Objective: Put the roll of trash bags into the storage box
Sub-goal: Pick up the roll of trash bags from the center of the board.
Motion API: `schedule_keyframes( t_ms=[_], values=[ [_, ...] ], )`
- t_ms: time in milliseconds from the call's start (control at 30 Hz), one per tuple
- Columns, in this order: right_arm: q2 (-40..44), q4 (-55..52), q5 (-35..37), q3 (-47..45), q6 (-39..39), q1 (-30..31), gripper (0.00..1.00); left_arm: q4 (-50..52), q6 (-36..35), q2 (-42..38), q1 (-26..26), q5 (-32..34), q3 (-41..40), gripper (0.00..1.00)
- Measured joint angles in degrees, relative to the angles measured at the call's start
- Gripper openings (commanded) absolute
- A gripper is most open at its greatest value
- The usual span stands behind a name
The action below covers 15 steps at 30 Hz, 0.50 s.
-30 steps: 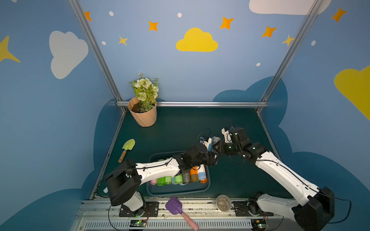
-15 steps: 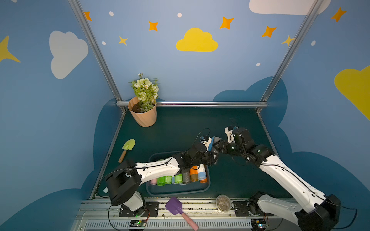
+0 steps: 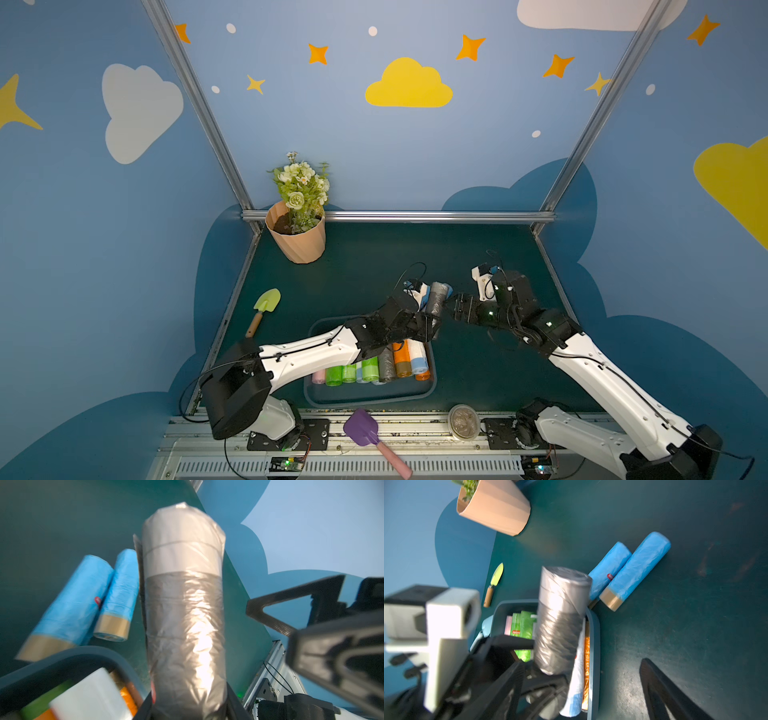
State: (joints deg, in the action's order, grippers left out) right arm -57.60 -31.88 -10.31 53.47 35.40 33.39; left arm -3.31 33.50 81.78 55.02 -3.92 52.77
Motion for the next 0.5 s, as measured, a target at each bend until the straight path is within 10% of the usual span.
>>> schedule_keyframes(
  t_ms=[500],
  values=[
    [-5.51, 2.80, -2.58, 0.35, -1.36, 13.46, 0.85, 30.62, 9.64, -33.44, -3.74, 14.62, -12.28, 0.43]
  ],
)
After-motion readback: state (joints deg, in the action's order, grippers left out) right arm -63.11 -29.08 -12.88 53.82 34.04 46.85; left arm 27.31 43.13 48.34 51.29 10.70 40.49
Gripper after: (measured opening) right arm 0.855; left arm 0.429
